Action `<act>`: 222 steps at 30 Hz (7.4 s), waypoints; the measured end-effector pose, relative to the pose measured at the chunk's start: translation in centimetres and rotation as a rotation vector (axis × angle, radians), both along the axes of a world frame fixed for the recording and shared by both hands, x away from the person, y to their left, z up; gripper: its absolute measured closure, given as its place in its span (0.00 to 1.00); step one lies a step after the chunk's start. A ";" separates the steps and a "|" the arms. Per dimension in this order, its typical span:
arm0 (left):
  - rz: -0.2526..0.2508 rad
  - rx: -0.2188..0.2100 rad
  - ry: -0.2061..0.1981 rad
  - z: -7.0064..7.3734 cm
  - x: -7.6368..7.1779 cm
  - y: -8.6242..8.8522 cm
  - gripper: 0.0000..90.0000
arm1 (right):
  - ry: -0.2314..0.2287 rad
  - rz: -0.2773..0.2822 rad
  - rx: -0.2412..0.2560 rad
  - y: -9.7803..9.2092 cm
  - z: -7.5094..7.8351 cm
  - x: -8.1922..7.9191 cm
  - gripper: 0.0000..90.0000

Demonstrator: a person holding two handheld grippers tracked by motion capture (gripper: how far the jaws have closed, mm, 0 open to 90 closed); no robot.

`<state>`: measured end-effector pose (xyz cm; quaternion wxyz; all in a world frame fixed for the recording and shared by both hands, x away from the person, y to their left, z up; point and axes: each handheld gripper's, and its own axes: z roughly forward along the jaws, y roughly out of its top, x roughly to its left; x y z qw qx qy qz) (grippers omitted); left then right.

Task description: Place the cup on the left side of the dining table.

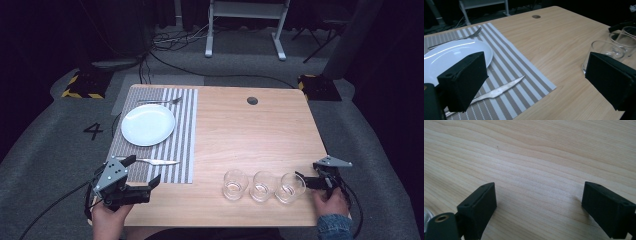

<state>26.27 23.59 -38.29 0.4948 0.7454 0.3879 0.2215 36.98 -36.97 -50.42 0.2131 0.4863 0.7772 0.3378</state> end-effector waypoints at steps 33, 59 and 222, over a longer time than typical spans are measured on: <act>-0.349 -0.016 -0.006 0.5 4.6 -11.2 0.07 | 0.000 -0.002 0.001 0.0 0.0 0.0 0.14; -0.489 -0.009 0.086 -4.2 7.0 -18.1 0.03 | 0.000 -0.002 0.001 0.0 0.0 0.0 0.14; 0.073 0.175 0.297 -6.0 17.2 -2.6 0.15 | 0.000 -0.005 0.001 0.0 0.0 0.0 0.14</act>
